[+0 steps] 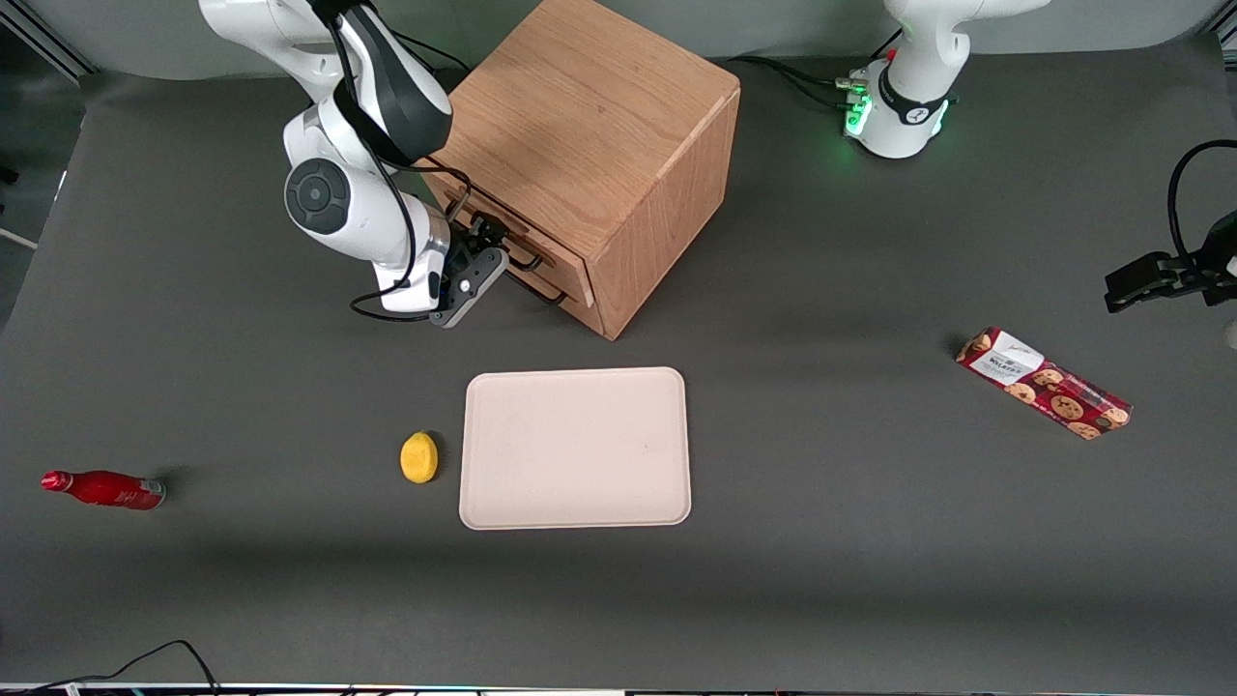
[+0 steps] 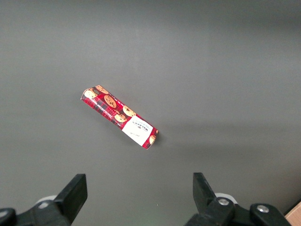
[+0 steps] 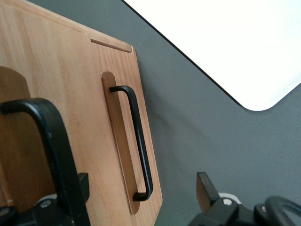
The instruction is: Open upper drawer
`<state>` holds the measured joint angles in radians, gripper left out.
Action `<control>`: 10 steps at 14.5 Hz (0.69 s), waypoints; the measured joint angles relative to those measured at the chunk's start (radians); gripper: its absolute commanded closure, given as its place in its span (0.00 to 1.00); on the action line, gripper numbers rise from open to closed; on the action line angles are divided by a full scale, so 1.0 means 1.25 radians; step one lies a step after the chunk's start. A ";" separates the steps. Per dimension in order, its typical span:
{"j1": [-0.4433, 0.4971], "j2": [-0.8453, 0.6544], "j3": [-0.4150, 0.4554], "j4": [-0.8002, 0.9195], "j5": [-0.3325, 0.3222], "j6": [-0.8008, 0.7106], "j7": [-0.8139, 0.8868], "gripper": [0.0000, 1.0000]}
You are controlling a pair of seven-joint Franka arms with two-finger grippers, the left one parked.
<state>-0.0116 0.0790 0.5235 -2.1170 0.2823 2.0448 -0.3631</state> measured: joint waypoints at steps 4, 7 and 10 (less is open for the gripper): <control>-0.003 0.000 -0.008 0.001 -0.001 0.005 -0.002 0.00; -0.006 0.000 -0.018 0.001 -0.006 0.014 -0.006 0.00; -0.007 0.002 -0.029 0.005 -0.016 0.018 -0.007 0.00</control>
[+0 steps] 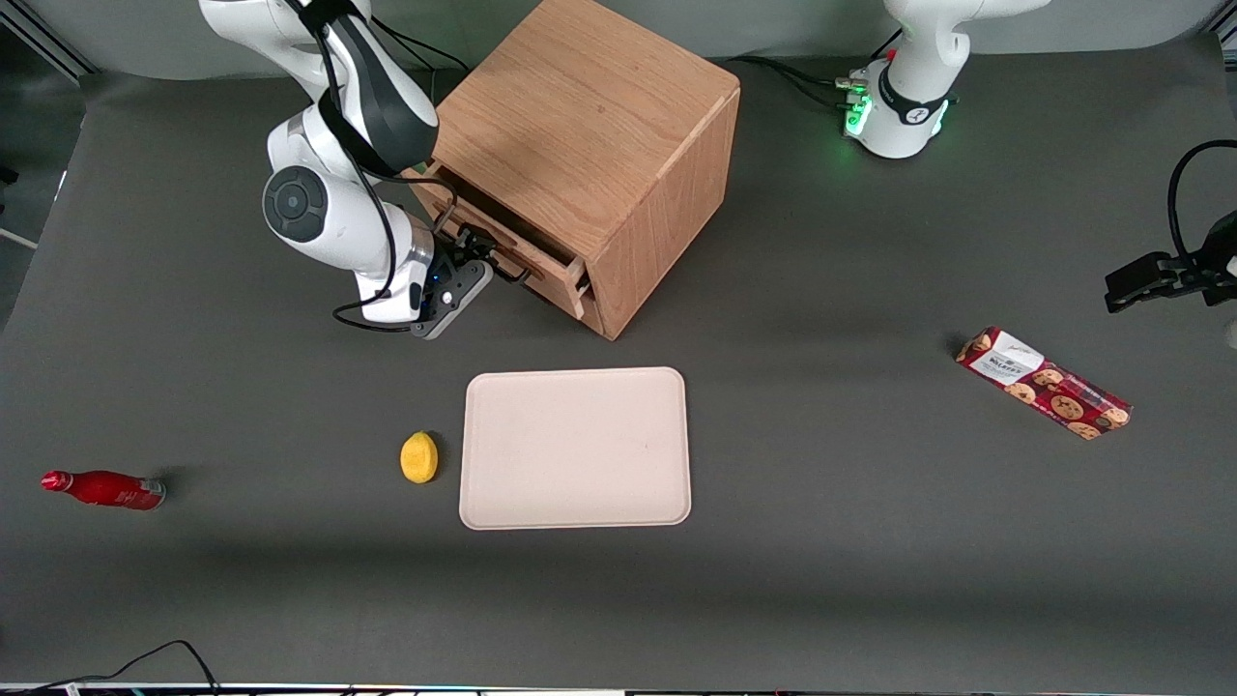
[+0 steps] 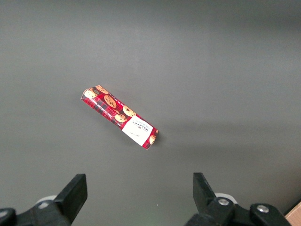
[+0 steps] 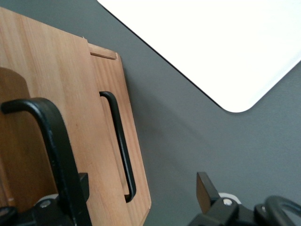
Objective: Open upper drawer
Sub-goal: 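Pull the handle outward with the right gripper, sliding the drawer open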
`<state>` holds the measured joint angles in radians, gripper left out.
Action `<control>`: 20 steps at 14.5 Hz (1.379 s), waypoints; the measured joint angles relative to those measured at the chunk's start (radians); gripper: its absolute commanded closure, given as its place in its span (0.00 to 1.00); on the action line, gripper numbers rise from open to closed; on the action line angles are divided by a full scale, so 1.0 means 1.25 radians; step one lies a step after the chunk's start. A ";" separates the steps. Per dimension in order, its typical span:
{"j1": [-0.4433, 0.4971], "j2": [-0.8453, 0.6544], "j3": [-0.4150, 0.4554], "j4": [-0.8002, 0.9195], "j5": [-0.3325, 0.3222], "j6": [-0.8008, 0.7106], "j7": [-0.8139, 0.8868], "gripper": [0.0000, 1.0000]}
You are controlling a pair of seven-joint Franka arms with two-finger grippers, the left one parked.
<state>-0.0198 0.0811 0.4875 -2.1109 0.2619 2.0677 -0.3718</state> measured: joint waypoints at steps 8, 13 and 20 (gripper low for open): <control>-0.004 0.014 -0.045 0.023 -0.043 0.019 0.000 0.00; -0.006 0.049 -0.081 0.064 -0.067 0.021 -0.003 0.00; -0.008 0.098 -0.123 0.126 -0.103 0.015 -0.015 0.00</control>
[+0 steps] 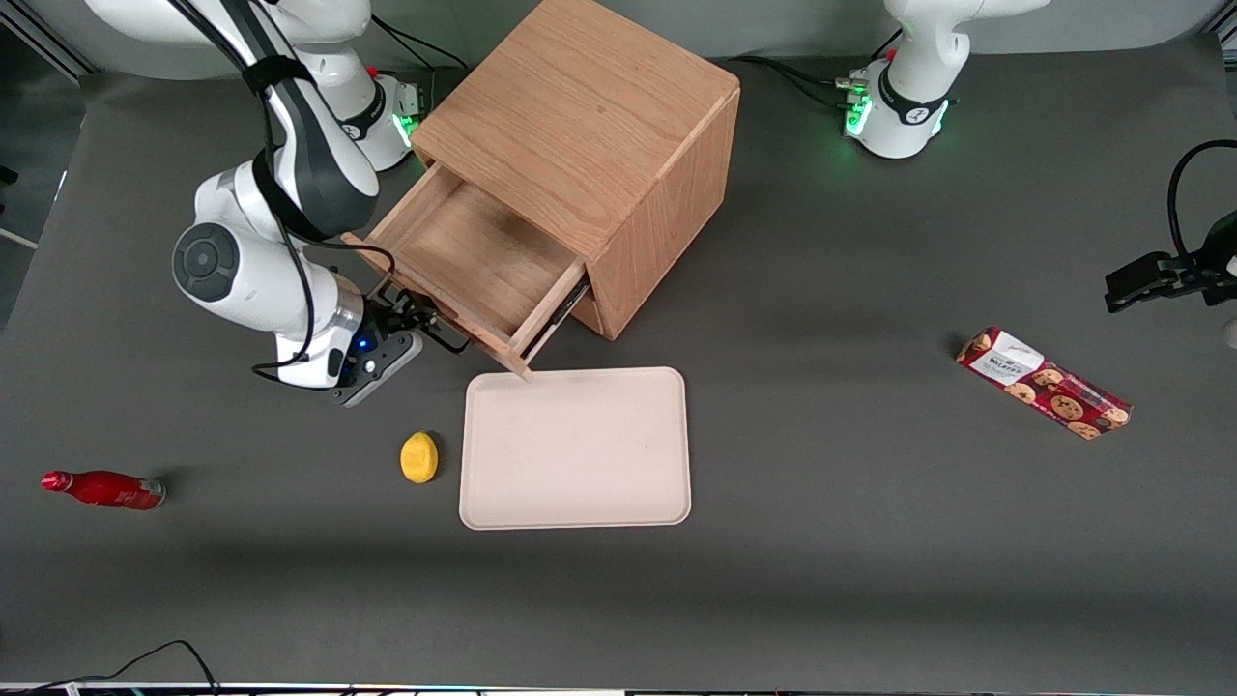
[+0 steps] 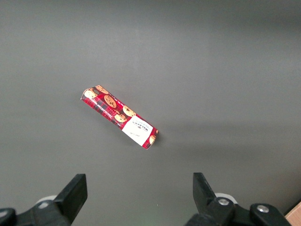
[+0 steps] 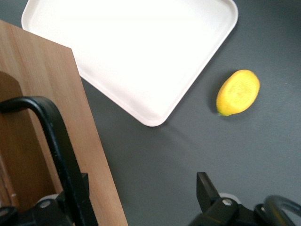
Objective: Open upper drawer
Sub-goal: 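Pull the handle outward with the right gripper, sliding the drawer open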
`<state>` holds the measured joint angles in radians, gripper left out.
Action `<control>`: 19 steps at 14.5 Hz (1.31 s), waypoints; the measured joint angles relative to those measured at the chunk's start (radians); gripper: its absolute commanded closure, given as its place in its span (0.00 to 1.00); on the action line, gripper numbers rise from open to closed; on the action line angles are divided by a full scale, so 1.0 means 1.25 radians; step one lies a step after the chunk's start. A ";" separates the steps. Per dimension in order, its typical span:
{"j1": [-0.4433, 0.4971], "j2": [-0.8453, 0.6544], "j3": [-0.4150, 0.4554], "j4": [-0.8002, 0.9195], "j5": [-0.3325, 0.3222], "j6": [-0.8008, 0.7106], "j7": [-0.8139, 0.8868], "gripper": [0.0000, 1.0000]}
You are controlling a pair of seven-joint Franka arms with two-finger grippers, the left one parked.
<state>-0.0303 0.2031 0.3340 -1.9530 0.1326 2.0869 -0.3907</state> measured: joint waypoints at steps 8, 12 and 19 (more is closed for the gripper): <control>0.000 0.052 -0.042 0.067 -0.005 -0.005 -0.029 0.00; 0.000 0.071 -0.057 0.092 -0.016 -0.005 -0.036 0.00; 0.001 0.092 -0.080 0.124 -0.022 0.000 -0.044 0.00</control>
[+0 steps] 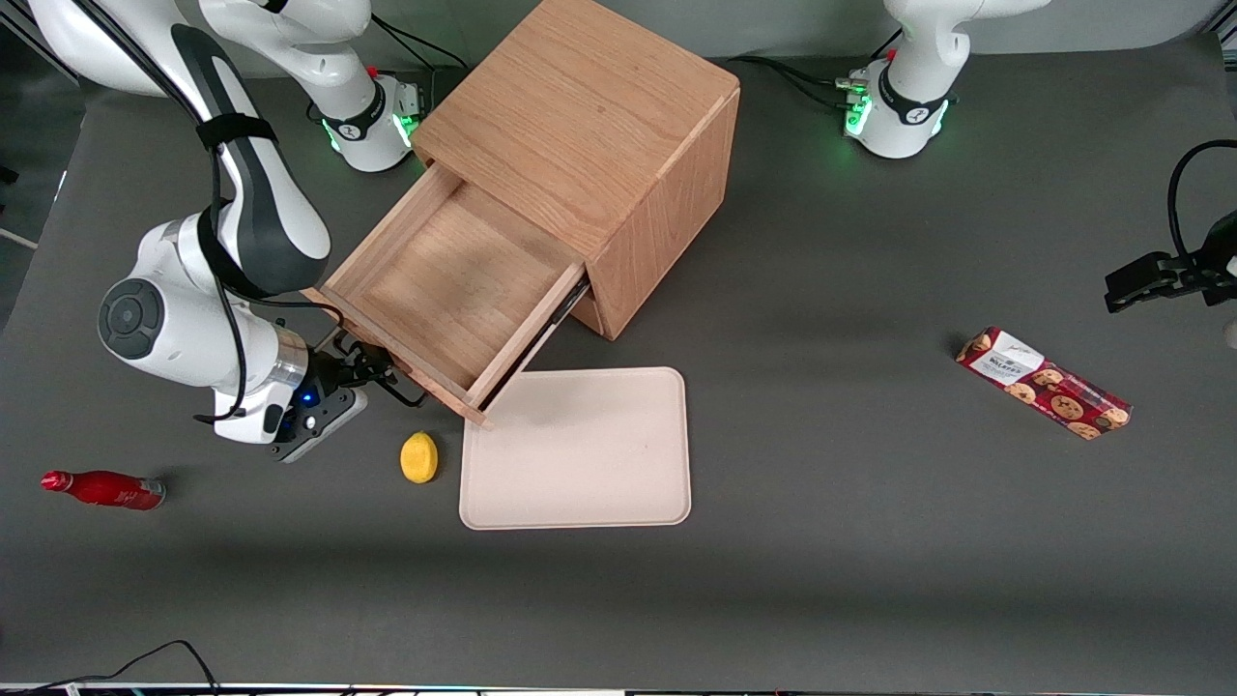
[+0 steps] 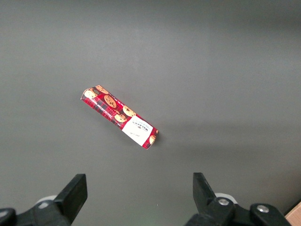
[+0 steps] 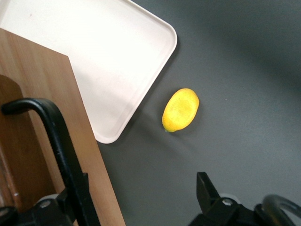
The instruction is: Open upper drawer
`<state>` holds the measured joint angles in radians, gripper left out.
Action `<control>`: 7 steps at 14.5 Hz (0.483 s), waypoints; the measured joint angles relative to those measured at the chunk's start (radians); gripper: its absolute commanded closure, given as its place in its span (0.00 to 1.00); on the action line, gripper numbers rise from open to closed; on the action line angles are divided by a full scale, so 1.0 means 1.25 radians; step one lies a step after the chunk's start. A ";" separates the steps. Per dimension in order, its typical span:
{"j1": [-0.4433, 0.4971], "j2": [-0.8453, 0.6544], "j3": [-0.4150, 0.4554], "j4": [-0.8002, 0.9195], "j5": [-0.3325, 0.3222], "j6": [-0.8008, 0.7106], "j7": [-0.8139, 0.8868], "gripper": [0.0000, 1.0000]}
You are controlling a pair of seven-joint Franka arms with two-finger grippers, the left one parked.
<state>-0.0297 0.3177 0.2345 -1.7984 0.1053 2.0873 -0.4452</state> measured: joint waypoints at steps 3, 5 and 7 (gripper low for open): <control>0.001 0.001 0.000 0.005 -0.001 0.000 0.000 0.00; 0.003 0.001 0.000 0.007 -0.001 0.000 0.000 0.00; 0.004 -0.004 0.000 0.013 -0.004 -0.009 0.000 0.00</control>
<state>-0.0244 0.3131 0.2345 -1.7820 0.1009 2.0763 -0.4454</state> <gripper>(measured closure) 0.000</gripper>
